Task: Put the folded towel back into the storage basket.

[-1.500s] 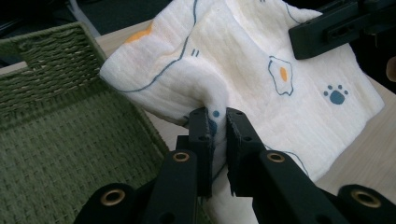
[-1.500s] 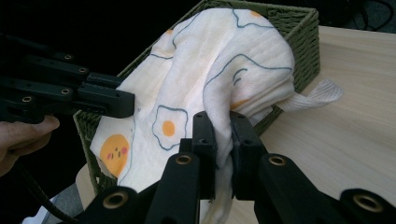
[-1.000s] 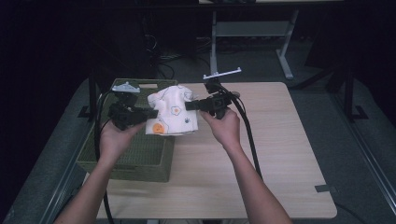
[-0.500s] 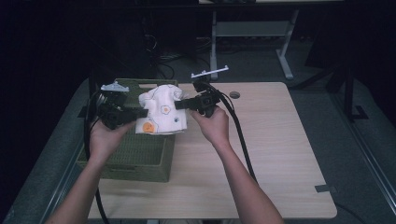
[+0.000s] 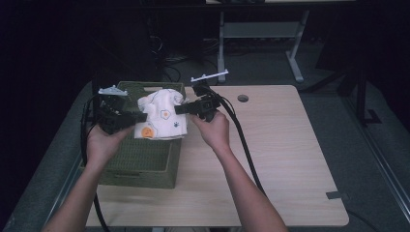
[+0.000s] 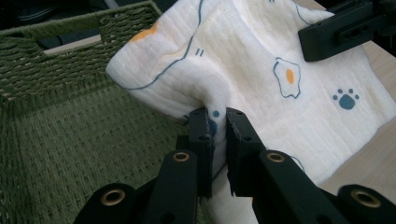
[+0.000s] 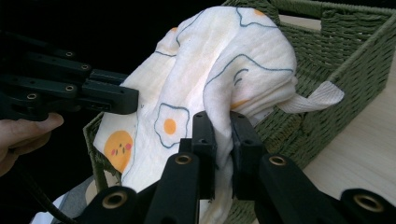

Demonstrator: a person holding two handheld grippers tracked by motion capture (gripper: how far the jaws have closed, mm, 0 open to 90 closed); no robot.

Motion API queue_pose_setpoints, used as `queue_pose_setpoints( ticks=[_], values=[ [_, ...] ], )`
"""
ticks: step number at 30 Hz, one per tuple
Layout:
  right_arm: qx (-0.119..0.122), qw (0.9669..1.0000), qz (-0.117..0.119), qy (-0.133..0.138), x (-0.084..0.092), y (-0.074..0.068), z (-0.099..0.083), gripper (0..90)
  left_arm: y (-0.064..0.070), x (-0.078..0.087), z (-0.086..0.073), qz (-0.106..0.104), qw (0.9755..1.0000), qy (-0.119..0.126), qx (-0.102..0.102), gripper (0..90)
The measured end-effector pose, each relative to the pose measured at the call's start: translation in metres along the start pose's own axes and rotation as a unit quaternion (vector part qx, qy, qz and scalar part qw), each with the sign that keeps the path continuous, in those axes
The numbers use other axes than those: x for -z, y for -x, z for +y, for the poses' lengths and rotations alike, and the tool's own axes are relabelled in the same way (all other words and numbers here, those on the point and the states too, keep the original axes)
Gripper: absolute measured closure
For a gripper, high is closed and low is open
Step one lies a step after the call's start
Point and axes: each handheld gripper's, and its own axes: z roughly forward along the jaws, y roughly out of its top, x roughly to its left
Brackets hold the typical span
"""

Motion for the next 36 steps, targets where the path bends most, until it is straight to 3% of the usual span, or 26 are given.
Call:
queue_pose_setpoints(
  ticks=[36],
  values=[
    [-0.011,0.9998,0.012,-0.014,-0.058,-0.008,-0.006,82.0,-0.035,0.003,-0.028,0.032,0.9989,-0.025,0.021,82.6]
  ],
)
